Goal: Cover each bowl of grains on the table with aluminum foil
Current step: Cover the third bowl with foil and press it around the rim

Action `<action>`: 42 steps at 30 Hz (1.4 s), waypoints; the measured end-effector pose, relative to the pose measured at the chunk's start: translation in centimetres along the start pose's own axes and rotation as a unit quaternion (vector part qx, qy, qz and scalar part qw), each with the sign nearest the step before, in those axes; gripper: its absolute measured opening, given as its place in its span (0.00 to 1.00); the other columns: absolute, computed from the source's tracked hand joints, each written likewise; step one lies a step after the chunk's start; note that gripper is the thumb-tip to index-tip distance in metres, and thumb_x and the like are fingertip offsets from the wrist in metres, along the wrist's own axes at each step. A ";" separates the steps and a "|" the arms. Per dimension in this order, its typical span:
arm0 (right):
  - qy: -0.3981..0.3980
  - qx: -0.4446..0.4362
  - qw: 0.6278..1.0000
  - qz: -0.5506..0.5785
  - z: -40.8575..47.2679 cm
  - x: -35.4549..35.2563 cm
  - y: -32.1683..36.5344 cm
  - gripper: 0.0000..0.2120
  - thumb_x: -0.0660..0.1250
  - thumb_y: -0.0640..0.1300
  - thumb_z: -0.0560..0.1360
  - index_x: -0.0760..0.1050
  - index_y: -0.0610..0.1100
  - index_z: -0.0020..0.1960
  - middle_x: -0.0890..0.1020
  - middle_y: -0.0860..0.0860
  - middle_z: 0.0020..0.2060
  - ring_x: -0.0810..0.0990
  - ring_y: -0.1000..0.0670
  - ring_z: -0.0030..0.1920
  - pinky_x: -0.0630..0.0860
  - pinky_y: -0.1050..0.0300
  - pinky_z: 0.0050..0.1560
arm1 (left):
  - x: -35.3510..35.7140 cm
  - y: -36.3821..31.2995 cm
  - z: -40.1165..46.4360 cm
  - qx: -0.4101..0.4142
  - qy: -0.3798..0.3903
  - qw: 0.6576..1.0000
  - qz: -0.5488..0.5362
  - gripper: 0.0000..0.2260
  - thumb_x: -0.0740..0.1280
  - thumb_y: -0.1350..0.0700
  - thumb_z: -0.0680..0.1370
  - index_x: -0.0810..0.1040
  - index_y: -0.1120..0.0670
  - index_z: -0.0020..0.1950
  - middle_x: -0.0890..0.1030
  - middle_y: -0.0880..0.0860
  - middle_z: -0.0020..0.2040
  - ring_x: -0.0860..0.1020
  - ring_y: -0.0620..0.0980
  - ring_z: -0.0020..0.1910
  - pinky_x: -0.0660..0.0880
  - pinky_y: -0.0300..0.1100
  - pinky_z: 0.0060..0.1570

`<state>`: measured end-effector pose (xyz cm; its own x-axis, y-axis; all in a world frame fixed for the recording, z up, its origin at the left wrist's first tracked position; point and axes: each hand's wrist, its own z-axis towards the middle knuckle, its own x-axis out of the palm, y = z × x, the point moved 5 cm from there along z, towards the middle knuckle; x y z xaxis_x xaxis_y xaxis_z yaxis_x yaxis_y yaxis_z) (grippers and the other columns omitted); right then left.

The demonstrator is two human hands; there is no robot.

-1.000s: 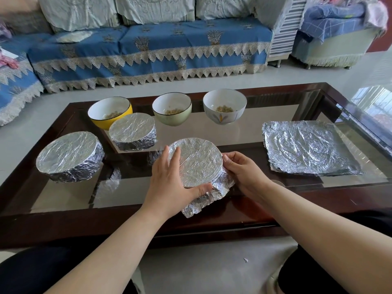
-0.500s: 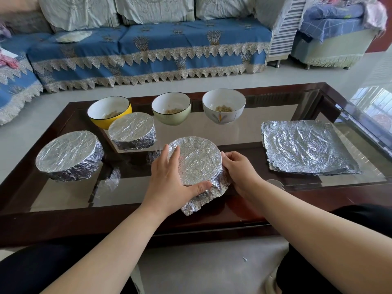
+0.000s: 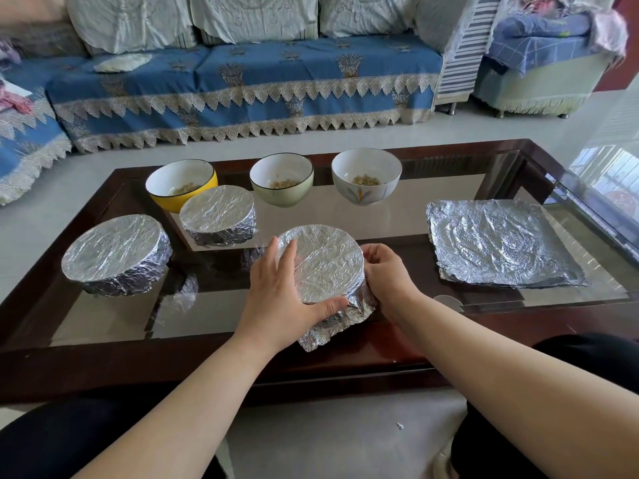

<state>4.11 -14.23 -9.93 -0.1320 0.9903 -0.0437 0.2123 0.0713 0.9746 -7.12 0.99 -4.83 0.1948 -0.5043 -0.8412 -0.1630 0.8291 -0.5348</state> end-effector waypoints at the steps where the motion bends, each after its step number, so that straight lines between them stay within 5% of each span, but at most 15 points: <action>1: -0.008 -0.007 1.000 -0.009 -0.1 -0.1 0.1 0.05 0.68 0.36 0.76 0.76 0.45 0.43 0.81 0.49 0.37 0.80 0.48 0.37 0.80 0.45 0.45 | 0.0 0.0 0.0 0.000 0.000 1.000 -0.001 0.59 0.60 0.21 0.58 0.48 0.50 0.81 0.46 0.53 0.81 0.45 0.52 0.79 0.49 0.52 0.76; 5: -0.042 -0.055 0.993 -0.096 0.0 -0.6 0.8 0.06 0.67 0.37 0.75 0.73 0.46 0.47 0.80 0.48 0.44 0.77 0.50 0.42 0.74 0.55 0.46 | 0.0 0.1 0.1 0.001 -0.005 1.000 -0.003 0.59 0.59 0.21 0.58 0.48 0.50 0.81 0.45 0.52 0.81 0.45 0.52 0.79 0.49 0.51 0.76; 8: -0.037 -0.059 0.991 -0.118 0.0 -0.5 0.9 0.08 0.65 0.37 0.75 0.72 0.49 0.43 0.79 0.49 0.41 0.76 0.49 0.39 0.73 0.52 0.43 | 0.1 0.0 0.2 -0.006 -0.009 1.000 0.000 0.59 0.59 0.21 0.58 0.47 0.50 0.81 0.45 0.53 0.81 0.45 0.52 0.78 0.50 0.51 0.76; 13: -0.038 -0.043 0.997 -0.043 -0.3 -0.8 1.5 0.10 0.53 0.34 0.77 0.68 0.47 0.46 0.79 0.44 0.43 0.75 0.47 0.32 0.70 0.60 0.26 | 0.5 -0.6 0.0 -0.034 -0.024 0.999 0.005 0.58 0.59 0.22 0.59 0.46 0.51 0.81 0.44 0.55 0.81 0.45 0.55 0.78 0.50 0.53 0.76; 15: -0.027 -0.048 0.998 0.006 -0.7 -0.9 1.8 0.07 0.53 0.36 0.79 0.67 0.44 0.52 0.80 0.45 0.49 0.78 0.48 0.41 0.75 0.57 0.37 | 0.8 -1.0 -0.1 -0.056 -0.039 0.998 -0.003 0.58 0.58 0.22 0.59 0.47 0.51 0.81 0.42 0.57 0.80 0.45 0.58 0.78 0.51 0.55 0.75; 18: 0.015 -0.099 0.993 -0.066 -1.7 -0.6 2.4 0.09 0.58 0.46 0.82 0.69 0.44 0.59 0.78 0.52 0.50 0.76 0.54 0.52 0.72 0.57 0.54 | 1.1 -1.4 -0.1 -0.078 -0.043 0.996 -0.020 0.56 0.56 0.22 0.60 0.46 0.50 0.81 0.38 0.57 0.80 0.44 0.60 0.78 0.51 0.57 0.75; 22: 0.026 -0.149 0.982 -0.116 -2.0 -0.2 2.4 0.09 0.58 0.47 0.82 0.70 0.45 0.59 0.77 0.55 0.46 0.75 0.59 0.45 0.70 0.68 0.44 | 0.5 -0.4 0.3 -0.110 -0.024 0.992 -0.057 0.54 0.57 0.24 0.63 0.46 0.51 0.81 0.40 0.53 0.81 0.46 0.58 0.77 0.51 0.54 0.75; 27: 0.025 -0.141 0.987 -0.072 -2.2 -0.3 2.1 0.07 0.58 0.46 0.83 0.72 0.46 0.55 0.80 0.55 0.47 0.77 0.63 0.45 0.72 0.69 0.45 | -0.1 0.4 0.3 -0.085 -0.021 0.996 -0.009 0.57 0.53 0.21 0.62 0.42 0.52 0.81 0.44 0.50 0.81 0.48 0.55 0.76 0.52 0.55 0.75; 31: 0.024 -0.136 0.990 -0.041 -2.0 -0.3 1.4 0.08 0.56 0.44 0.83 0.74 0.48 0.56 0.82 0.52 0.51 0.80 0.58 0.49 0.76 0.59 0.52 | -0.2 0.7 0.5 -0.050 -0.041 0.998 0.026 0.63 0.43 0.15 0.57 0.43 0.55 0.81 0.47 0.56 0.81 0.46 0.55 0.79 0.46 0.54 0.76; 34: 0.009 -0.135 0.990 -0.045 -2.1 -0.2 1.1 0.09 0.56 0.44 0.83 0.74 0.52 0.55 0.81 0.51 0.47 0.80 0.52 0.46 0.76 0.54 0.50 | 0.0 0.7 0.6 -0.039 -0.034 0.998 -0.027 0.59 0.52 0.18 0.61 0.43 0.56 0.81 0.47 0.57 0.80 0.46 0.53 0.79 0.50 0.53 0.78; 39: -0.029 -0.122 0.991 -0.057 -2.1 -0.3 0.8 0.06 0.58 0.44 0.83 0.73 0.46 0.53 0.79 0.54 0.44 0.77 0.58 0.42 0.72 0.71 0.41 | 0.1 0.5 0.6 -0.037 -0.025 0.997 -0.059 0.57 0.59 0.23 0.63 0.43 0.54 0.81 0.45 0.54 0.80 0.49 0.53 0.79 0.59 0.55 0.75; 42: -0.036 -0.104 0.993 -0.052 -1.8 -0.5 0.4 0.06 0.60 0.45 0.82 0.73 0.44 0.51 0.79 0.53 0.42 0.77 0.56 0.41 0.73 0.65 0.42 | 0.1 0.6 0.7 -0.040 -0.022 0.997 -0.062 0.57 0.60 0.24 0.63 0.42 0.54 0.81 0.45 0.53 0.80 0.48 0.53 0.80 0.58 0.55 0.76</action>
<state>2.47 -14.90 -9.16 -0.0711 0.9855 -0.1542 -0.0048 0.1543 0.9880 -6.53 1.58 -5.15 0.2606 -0.5892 -0.7648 -0.2106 0.7384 -0.6406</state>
